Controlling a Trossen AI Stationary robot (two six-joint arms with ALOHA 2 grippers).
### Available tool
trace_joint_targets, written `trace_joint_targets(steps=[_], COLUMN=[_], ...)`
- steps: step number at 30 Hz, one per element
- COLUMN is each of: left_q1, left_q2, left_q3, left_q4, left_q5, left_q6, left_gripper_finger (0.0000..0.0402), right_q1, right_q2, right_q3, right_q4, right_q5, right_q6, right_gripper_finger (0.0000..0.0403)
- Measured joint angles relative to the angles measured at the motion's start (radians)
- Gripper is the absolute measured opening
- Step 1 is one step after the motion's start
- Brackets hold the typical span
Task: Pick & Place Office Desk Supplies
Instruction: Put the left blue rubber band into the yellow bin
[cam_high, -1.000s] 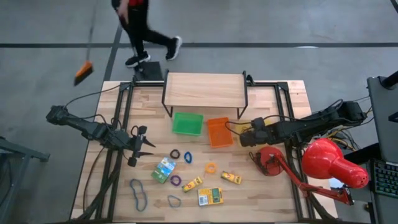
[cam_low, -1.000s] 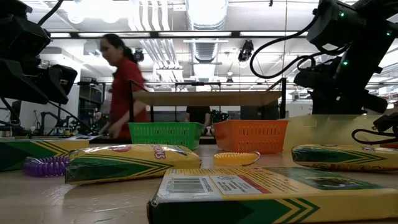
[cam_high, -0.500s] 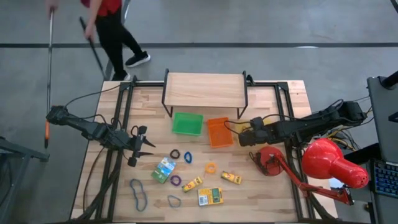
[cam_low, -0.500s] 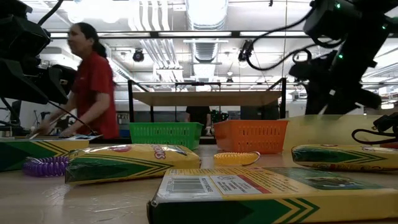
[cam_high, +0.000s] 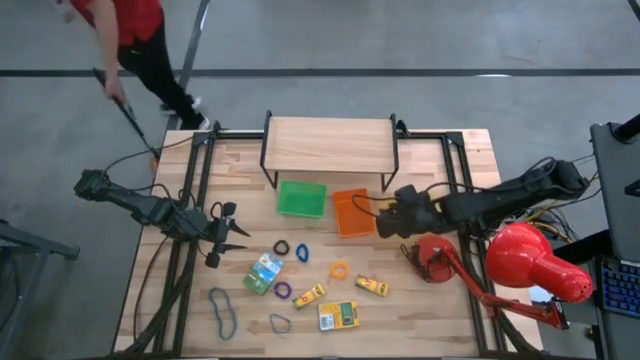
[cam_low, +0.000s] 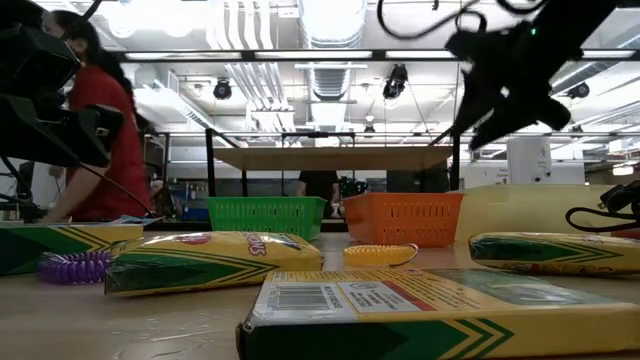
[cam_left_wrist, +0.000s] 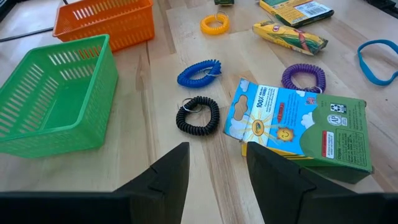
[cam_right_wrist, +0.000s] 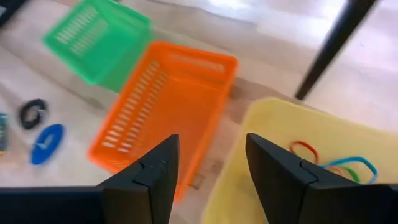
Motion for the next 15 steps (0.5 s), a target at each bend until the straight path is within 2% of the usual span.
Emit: trace_joint_targets(steps=[5,10,15], left_q1=[0.000,0.000,0.000], left_q2=[0.000,0.000,0.000], left_q3=[0.000,0.000,0.000], left_q4=[0.000,0.000,0.000], left_q5=[0.000,0.000,0.000], left_q6=[0.000,0.002,0.002], left_gripper_finger=[0.0164,0.0164,0.0164], right_q1=[0.071,0.124,0.160], right_q2=[0.000,0.000,0.015], right_q3=[0.030,0.032,0.032], right_q4=[0.077,0.275,0.479], right_q5=[0.079,0.142,0.144], right_q6=[-0.110,-0.364,-0.556], right_gripper_finger=[0.0183,0.0183,0.0183])
